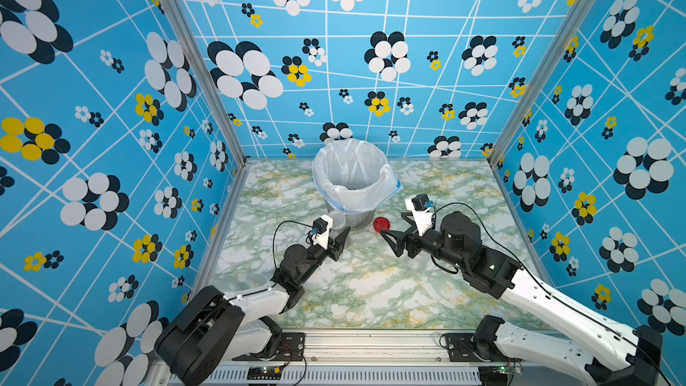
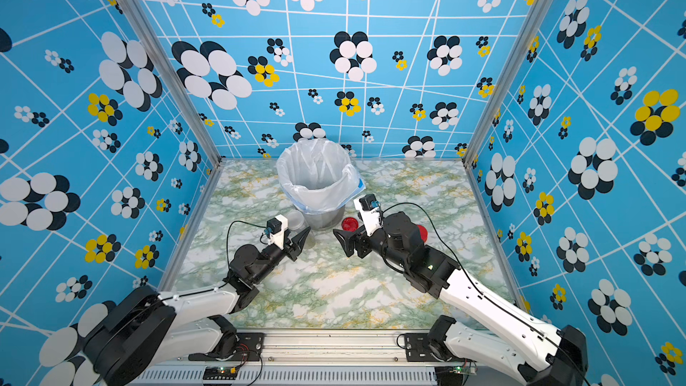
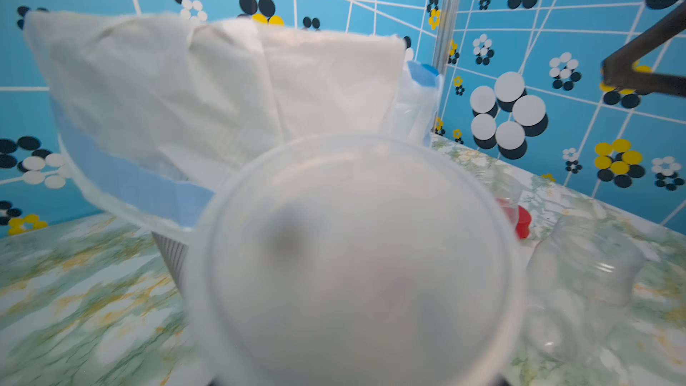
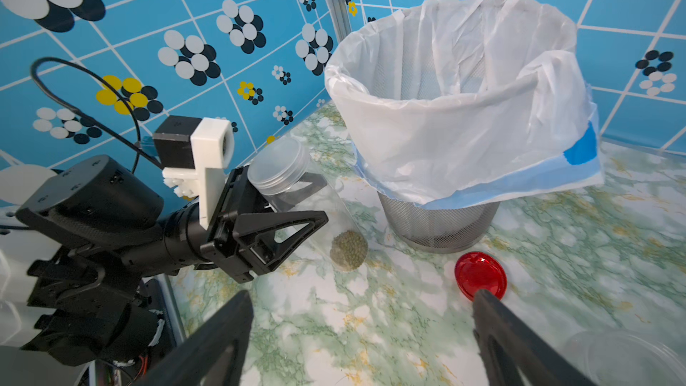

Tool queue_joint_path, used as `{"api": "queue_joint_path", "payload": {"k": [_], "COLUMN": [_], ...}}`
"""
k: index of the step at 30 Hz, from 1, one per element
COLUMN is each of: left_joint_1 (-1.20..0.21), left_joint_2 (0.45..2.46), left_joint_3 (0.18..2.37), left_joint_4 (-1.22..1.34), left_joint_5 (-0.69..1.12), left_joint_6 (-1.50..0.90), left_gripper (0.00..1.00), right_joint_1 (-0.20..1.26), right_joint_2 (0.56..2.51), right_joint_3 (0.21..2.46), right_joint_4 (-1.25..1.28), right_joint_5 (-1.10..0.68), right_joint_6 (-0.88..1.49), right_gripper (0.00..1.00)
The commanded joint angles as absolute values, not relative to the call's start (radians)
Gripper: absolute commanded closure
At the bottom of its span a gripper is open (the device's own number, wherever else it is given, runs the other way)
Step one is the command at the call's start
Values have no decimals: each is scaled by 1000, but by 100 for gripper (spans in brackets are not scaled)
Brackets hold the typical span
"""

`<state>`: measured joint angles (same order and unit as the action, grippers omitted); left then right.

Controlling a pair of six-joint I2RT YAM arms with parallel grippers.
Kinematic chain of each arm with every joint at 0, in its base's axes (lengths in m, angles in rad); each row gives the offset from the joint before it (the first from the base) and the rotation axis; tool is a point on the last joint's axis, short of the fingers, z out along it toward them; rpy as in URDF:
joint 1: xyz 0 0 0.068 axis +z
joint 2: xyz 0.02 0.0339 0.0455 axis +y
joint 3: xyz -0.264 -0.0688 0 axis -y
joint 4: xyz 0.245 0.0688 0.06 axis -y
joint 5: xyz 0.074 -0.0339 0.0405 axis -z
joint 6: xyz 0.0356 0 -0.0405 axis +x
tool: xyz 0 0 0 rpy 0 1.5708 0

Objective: Empty moldy mung beans from jars
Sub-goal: Pick up the jar from the center of the board.

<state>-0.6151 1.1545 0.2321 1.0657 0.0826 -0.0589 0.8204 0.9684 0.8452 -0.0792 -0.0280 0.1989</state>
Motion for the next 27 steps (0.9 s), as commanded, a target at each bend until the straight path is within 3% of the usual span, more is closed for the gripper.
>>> {"api": "queue_joint_path", "payload": {"k": [1, 5, 10, 27], "left_joint_1": [-686, -725, -767, -796], "left_joint_2": [981, 840, 811, 915], "left_joint_3": [311, 393, 499, 661], "left_joint_4": [737, 518, 356, 295], "left_joint_5": [121, 143, 189, 301], "left_joint_6": [-29, -33, -20, 12], "left_gripper": [48, 48, 47, 47], "right_joint_1": [827, 838, 849, 866], "right_joint_2": [962, 973, 989, 1065], "right_joint_3": [896, 928, 971, 1063], "right_joint_4": [-78, -59, -53, -109], "right_joint_5": [-136, -200, -234, -295], "right_joint_6": [201, 201, 193, 191], "right_gripper": [4, 2, 1, 1]}}
